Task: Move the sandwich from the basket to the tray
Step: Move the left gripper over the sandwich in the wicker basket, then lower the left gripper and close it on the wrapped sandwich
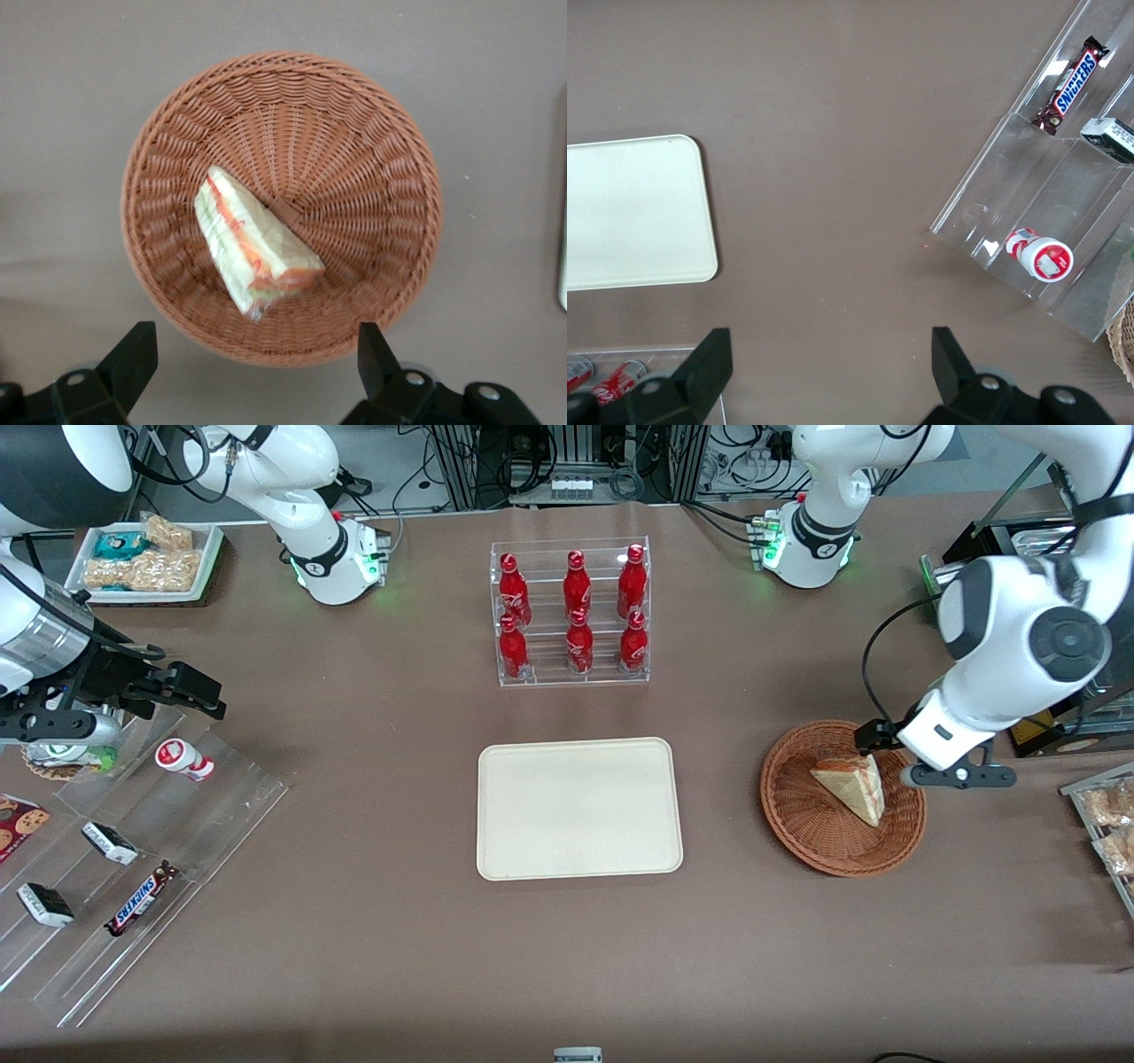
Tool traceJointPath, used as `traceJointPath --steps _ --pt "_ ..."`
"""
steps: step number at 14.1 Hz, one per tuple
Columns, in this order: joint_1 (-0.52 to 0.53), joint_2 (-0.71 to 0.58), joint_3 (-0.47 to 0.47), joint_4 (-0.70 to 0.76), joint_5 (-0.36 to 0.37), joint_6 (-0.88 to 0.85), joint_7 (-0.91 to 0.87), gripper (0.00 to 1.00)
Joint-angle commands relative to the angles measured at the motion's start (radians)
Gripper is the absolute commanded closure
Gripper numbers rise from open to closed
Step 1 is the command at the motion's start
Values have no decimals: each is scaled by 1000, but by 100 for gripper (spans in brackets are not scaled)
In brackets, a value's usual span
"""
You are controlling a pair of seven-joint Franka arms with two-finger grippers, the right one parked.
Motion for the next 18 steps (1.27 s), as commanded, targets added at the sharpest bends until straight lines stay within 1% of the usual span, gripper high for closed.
traceJointPath --steps 1,4,6,8,9,11,12,13,14,15,16,18 --pt "7 -31 -4 -132 17 149 -138 0" --pt "7 3 -2 -141 14 195 -471 0" --pt "8 33 -2 -144 10 239 -666 0" --pt "8 65 -2 -143 4 270 -824 0" --pt "8 81 -2 -143 4 291 -869 0" --pt "10 124 -1 -143 3 309 -888 1" --pt "8 142 12 -143 4 316 -888 12" --pt "7 153 18 -143 4 316 -889 41" --pt "7 156 18 -138 4 315 -888 77" --pt "7 158 18 -133 6 309 -886 90" --pt "7 155 18 -124 10 306 -883 95" --pt "1 147 16 -77 17 243 -881 99"
